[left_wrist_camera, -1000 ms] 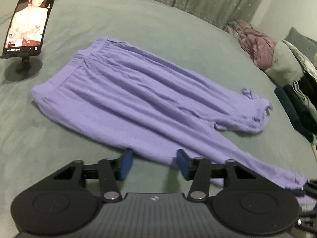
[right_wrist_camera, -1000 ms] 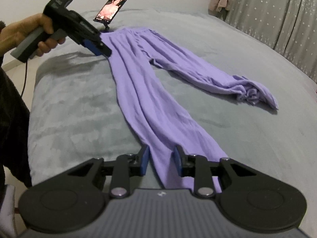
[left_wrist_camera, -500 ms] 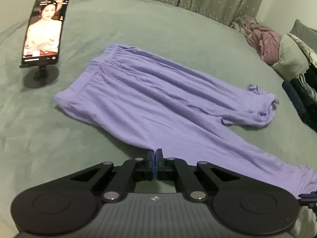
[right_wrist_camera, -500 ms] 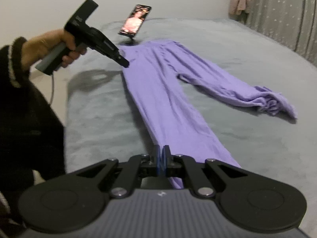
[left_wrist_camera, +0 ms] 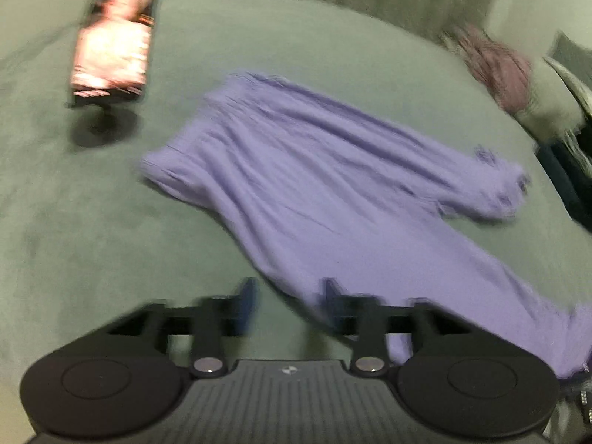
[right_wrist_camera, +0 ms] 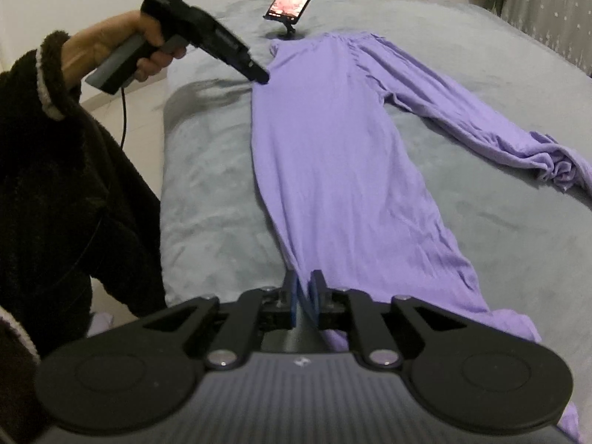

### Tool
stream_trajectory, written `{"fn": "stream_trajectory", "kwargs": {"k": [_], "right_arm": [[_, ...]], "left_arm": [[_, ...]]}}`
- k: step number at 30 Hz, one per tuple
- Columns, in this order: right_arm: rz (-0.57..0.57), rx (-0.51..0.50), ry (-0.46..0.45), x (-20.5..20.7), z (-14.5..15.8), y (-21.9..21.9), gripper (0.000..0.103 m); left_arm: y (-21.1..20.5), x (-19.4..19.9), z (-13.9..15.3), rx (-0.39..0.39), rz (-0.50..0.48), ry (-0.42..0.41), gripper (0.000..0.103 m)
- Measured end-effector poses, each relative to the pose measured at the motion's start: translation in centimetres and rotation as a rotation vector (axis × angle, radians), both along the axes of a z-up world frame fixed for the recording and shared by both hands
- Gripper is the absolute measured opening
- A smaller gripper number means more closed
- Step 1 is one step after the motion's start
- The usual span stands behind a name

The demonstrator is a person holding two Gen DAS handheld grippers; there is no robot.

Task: Fold clothes

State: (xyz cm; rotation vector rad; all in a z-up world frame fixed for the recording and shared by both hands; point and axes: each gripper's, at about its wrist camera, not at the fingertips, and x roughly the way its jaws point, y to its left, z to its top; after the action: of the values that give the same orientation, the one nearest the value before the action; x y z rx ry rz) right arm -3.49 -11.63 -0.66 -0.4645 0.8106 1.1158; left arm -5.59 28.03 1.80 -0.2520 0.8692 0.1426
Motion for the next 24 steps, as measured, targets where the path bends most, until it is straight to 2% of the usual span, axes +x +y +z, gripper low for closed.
{"fn": "stream_trajectory", "kwargs": {"k": [2,4,6,10,13,16,18,19,21,24], "right_arm": [[0.005,0.01,-0.02,-0.2,0.2,0.1,0.027],[0.006,0.023,-0.033,-0.3,0.3,0.3,0.027],[0.007,0.034,-0.045,-0.3,0.5,0.5,0.027],[0.017,0.058,-0.073,-0.5,0.7,1.1,0.027],[0.028,0.051,-0.088,-0.7,0.3,1.7,0.027],[0.037,0.038,-0.103,-0.9,-0.1,2.1,0.027],[0.034,0.032,-0.121,-1.0,-0.6,2.5,0.026],[0.03,0.032,-0.128,-1.0,-0.7,2.6,0.026],[0.02,0.035,-0.134,-0.9,-0.8,2.6,0.025],[0.007,0.039,-0.144,-0.8,-0.9,2.7,0.012]], "left_arm": [[0.8,0.1,0.0,0.001,0.046,-0.017,0.052],[2.8,0.5,-0.5,-0.049,0.15,-0.027,0.052],[3.8,0.8,-0.9,-0.085,0.198,-0.034,0.052],[6.6,1.5,-1.7,-0.208,0.33,-0.093,0.052],[7.7,1.8,-2.2,-0.265,0.388,-0.133,0.049],[8.1,2.1,-2.6,-0.278,0.442,-0.16,0.039],[8.3,2.3,-2.8,-0.267,0.472,-0.168,0.021],[8.4,2.4,-2.9,-0.262,0.485,-0.171,0.017],[8.6,2.5,-3.2,-0.256,0.501,-0.174,0.003],[8.5,2.6,-3.2,-0.229,0.508,-0.187,0.001]]}}
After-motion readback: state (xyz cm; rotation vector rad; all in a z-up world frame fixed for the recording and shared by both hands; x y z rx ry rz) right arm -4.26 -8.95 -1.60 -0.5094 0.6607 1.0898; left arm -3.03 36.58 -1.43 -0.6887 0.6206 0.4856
